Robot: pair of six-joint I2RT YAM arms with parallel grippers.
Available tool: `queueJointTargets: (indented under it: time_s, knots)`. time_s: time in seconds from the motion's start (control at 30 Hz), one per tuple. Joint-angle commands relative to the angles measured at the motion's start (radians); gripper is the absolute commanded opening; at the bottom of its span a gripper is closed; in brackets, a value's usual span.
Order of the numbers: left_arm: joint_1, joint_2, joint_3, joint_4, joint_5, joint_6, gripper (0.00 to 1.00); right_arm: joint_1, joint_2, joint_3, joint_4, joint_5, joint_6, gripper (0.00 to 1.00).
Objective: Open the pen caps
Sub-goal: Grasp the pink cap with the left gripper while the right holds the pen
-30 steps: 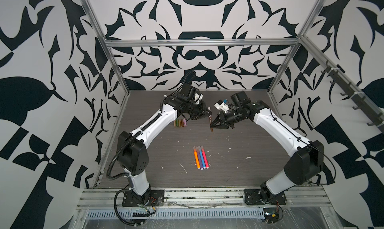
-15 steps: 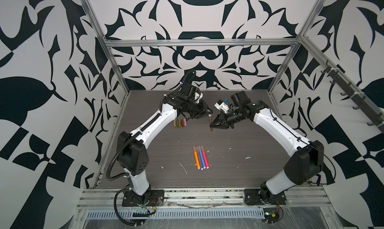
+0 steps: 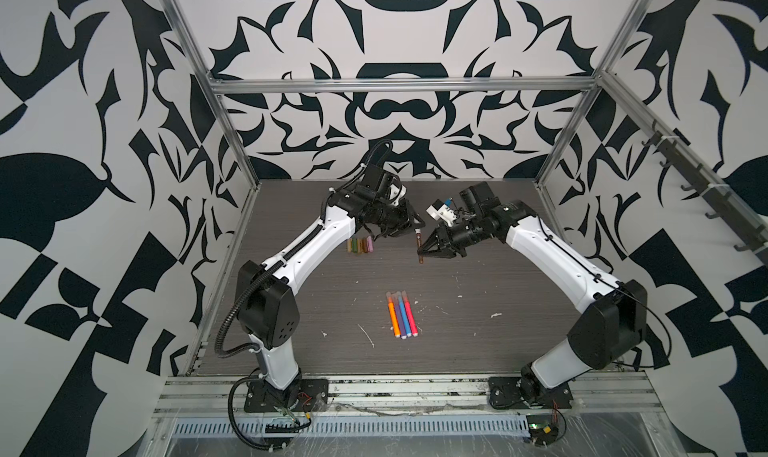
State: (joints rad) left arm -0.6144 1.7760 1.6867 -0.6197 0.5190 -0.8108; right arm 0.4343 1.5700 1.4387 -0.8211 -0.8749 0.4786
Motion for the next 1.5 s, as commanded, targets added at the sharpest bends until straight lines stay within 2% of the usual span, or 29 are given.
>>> queueJointTargets:
  time_s: [0.0,0.13,0.27,0.33,0.43,0.63,0.77,0.8,0.9,0.97,1.0,1.1,1.23,1.3,1.47]
  knots:
    - [0.004,0.003,0.028,-0.016,0.000,0.009,0.25,0.006,-0.030,-0.001,0.017,-0.023,0.006,0.00]
    - [0.007,-0.003,0.023,-0.023,-0.018,0.009,0.25,0.006,-0.031,-0.006,0.017,-0.022,0.007,0.00]
    - [0.010,-0.004,0.021,-0.025,-0.026,0.005,0.20,0.007,-0.031,-0.006,0.016,-0.025,0.006,0.00]
    - [0.010,-0.004,0.022,-0.024,-0.027,0.004,0.20,0.007,-0.031,-0.008,0.016,-0.026,0.006,0.00]
    - [0.012,-0.002,0.022,-0.022,-0.027,0.000,0.26,0.007,-0.033,-0.008,0.017,-0.027,0.006,0.00]
    - [0.012,0.002,0.024,-0.016,-0.024,-0.002,0.27,0.011,-0.034,-0.011,0.017,-0.030,0.006,0.00]
    - [0.012,0.002,0.024,-0.017,-0.027,-0.002,0.22,0.012,-0.036,-0.015,0.016,-0.034,0.006,0.00]
    - [0.012,0.003,0.024,-0.015,-0.024,-0.002,0.19,0.013,-0.036,-0.015,0.016,-0.032,0.008,0.00]
    - [0.012,0.007,0.024,-0.008,-0.010,-0.005,0.01,0.012,-0.037,-0.014,0.016,-0.026,0.007,0.00]
    - [0.012,0.008,0.025,-0.009,-0.005,-0.008,0.00,0.012,-0.038,-0.012,0.023,-0.020,0.006,0.00]
    - [0.012,0.007,0.025,-0.010,-0.005,-0.011,0.00,0.011,-0.042,-0.009,0.023,-0.011,0.004,0.03]
    - [0.014,-0.003,0.022,-0.019,-0.016,-0.023,0.00,-0.003,-0.077,0.003,0.035,0.073,-0.003,0.25]
    - [0.020,-0.040,0.009,-0.051,-0.093,-0.094,0.00,-0.031,-0.173,-0.021,0.173,0.169,0.036,0.37]
    - [0.026,-0.060,-0.010,-0.040,-0.121,-0.165,0.00,-0.038,-0.204,-0.040,0.217,0.218,0.048,0.38]
    - [0.031,-0.101,-0.043,-0.021,-0.172,-0.360,0.00,-0.043,-0.203,-0.092,0.307,0.217,0.127,0.36]
